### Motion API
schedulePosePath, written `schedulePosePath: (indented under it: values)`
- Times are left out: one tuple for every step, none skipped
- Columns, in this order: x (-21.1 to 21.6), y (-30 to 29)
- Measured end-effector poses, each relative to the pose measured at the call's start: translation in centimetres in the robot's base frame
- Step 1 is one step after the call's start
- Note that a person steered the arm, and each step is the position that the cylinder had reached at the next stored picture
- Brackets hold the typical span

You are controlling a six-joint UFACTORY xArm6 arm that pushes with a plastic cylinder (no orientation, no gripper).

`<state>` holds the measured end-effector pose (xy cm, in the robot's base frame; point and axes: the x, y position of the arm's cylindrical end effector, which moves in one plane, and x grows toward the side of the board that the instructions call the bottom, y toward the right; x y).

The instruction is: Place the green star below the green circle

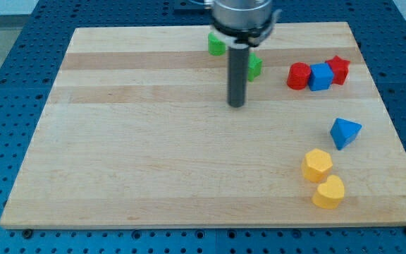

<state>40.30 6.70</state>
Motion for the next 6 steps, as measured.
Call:
schedulePosePath:
  values:
    - [-7.3, 6.3]
    - [-7.9, 5.5]
    - [-7.9, 2.9]
    - [-7.8, -0.5]
    - [-8.0, -1.6]
    - [-6.6, 0.1]
